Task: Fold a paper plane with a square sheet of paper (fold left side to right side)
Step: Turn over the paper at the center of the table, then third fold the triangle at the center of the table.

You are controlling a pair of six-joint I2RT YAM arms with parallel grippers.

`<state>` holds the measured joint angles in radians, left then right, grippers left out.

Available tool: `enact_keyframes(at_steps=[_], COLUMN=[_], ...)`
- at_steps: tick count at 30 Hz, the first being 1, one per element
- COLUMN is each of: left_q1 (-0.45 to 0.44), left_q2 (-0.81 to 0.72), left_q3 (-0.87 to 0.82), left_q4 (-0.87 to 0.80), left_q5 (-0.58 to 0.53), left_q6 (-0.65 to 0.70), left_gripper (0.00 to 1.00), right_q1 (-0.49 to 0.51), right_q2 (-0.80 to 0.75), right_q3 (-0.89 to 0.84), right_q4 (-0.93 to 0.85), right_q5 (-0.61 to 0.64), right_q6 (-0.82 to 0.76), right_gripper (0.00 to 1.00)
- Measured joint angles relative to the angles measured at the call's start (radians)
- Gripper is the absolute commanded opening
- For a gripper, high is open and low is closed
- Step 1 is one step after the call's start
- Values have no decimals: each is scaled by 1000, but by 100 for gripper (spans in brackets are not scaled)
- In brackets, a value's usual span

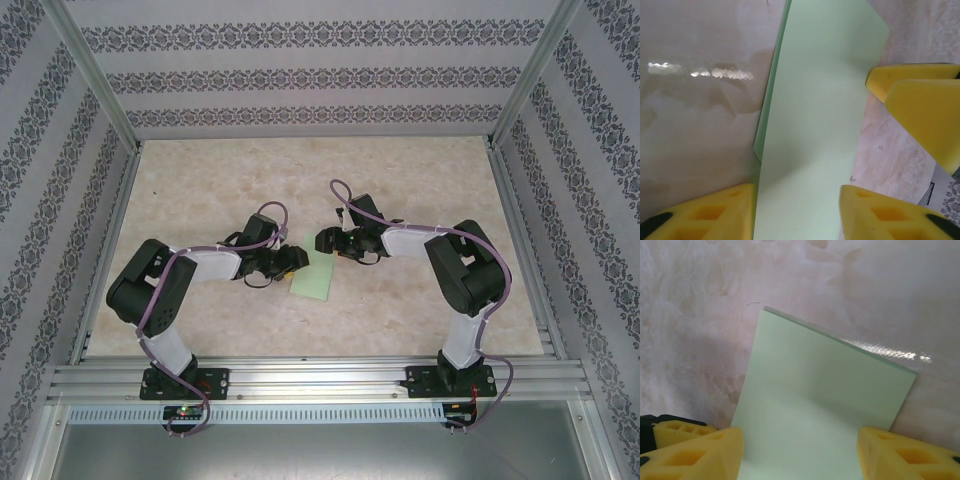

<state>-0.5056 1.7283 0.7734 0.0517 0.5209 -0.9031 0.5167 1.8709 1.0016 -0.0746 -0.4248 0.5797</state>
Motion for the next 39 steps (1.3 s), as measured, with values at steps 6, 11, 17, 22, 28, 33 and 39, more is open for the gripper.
enact_keyframes(at_steps=[6,11,17,22,28,33,39], left_q1=[-1,-1,-8,-8,-8,-8,-17], left_q2=[3,2,-26,-47,-48,-49,-50], left_q3=[0,0,-2,-5,-8,-8,-14], left_q4=[12,11,5,0,-1,-14,-21], left_q5=[6,5,-5,-13,-13,-14,-32], left_q6=[-3,-4,-3,0,1,4,-1], left_gripper=[22,18,30,27,16,8,3], right_q1=[0,0,-2,-2,-2,-2,-1], right_q2=[0,-5,-17,-17,-16,-22,-182], right_q3=[0,0,0,0,0,-3,-98], right_q4=[0,-1,-20,-23,-23,-22,-5], right_q5=[0,1,5,4,4,5,50], right_q6=[-3,-15,-37,-37,-37,-50,-111], right_gripper=[63,65,66,65,66,71,76])
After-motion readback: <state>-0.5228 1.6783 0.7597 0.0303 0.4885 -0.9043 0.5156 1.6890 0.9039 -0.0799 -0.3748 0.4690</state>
